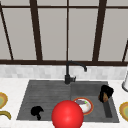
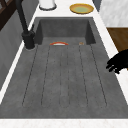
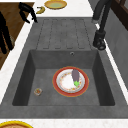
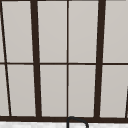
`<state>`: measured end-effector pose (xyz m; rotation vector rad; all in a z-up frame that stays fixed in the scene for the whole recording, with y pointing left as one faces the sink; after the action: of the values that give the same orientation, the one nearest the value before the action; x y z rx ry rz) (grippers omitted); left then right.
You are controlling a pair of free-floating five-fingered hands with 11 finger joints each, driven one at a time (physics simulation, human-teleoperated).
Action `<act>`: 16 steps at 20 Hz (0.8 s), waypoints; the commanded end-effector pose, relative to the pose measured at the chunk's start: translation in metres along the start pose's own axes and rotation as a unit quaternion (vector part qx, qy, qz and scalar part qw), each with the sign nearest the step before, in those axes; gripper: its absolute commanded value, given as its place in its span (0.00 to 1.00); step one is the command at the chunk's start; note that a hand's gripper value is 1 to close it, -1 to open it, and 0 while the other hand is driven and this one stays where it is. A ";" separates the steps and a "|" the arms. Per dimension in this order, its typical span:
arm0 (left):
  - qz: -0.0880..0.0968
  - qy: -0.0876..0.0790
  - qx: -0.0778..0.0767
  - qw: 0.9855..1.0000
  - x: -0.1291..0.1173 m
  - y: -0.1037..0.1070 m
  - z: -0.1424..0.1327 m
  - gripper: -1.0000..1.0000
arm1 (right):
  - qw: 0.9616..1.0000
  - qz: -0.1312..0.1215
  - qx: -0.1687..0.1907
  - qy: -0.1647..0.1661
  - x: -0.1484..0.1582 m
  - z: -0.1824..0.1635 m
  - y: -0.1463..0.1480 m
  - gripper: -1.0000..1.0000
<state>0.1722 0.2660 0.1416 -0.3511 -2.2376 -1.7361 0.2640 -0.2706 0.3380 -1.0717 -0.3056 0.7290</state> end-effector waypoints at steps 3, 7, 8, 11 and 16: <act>0.000 0.000 0.000 1.000 0.000 0.000 0.000 0.50 | 1.000 -0.003 0.011 -0.019 -0.028 0.006 -0.026 1.00; 0.000 0.000 0.000 1.000 0.000 0.000 0.000 0.50 | 1.000 -0.003 0.010 -0.019 -0.049 0.008 -0.041 1.00; 0.000 0.000 0.000 1.000 0.000 0.000 0.000 0.50 | 1.000 -0.002 0.010 -0.020 -0.054 0.008 -0.044 1.00; 0.000 0.000 0.000 1.000 0.000 0.000 0.000 0.50 | 1.000 -0.004 0.012 -0.021 -0.070 0.008 -0.053 1.00; 0.000 0.000 0.000 1.000 0.000 0.000 0.000 0.50 | 1.000 -0.004 0.010 -0.015 -0.101 0.003 -0.069 1.00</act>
<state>0.1722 0.2660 0.1416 -0.3511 -2.2376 -1.7361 0.2231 -0.3394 0.4018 -1.0422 -0.3200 0.7266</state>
